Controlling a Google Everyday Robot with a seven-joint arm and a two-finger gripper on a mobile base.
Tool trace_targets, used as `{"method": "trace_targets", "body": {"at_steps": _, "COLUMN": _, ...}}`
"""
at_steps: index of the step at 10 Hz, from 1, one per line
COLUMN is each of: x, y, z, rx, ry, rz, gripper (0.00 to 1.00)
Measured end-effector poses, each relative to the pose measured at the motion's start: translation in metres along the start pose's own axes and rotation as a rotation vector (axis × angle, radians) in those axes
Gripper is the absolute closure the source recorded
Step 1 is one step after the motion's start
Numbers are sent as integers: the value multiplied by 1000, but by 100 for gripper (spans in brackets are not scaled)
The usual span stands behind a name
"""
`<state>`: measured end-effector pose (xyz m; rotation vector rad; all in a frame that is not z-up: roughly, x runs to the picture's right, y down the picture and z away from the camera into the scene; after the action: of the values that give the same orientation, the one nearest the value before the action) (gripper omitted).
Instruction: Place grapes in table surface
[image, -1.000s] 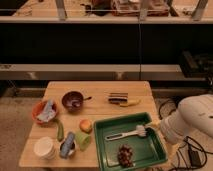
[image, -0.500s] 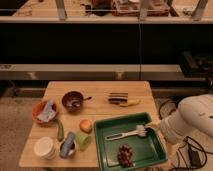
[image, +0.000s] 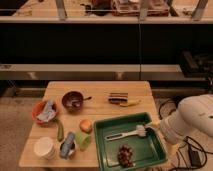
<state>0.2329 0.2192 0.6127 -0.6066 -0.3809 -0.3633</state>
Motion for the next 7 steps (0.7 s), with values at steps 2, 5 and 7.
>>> {"method": "trace_targets", "body": {"at_steps": 2, "x": 1, "y": 0, "z": 0, "rx": -3, "ry": 5, "rz": -4, "gripper": 20}}
{"method": "trace_targets", "body": {"at_steps": 5, "x": -9, "y": -12, "z": 17, "rx": -57, "ry": 82, "rz": -153, "gripper": 20}}
{"method": "trace_targets", "body": {"at_steps": 7, "x": -10, "y": -12, "z": 19, "rx": -61, "ry": 95, "rz": -173, "gripper": 20}}
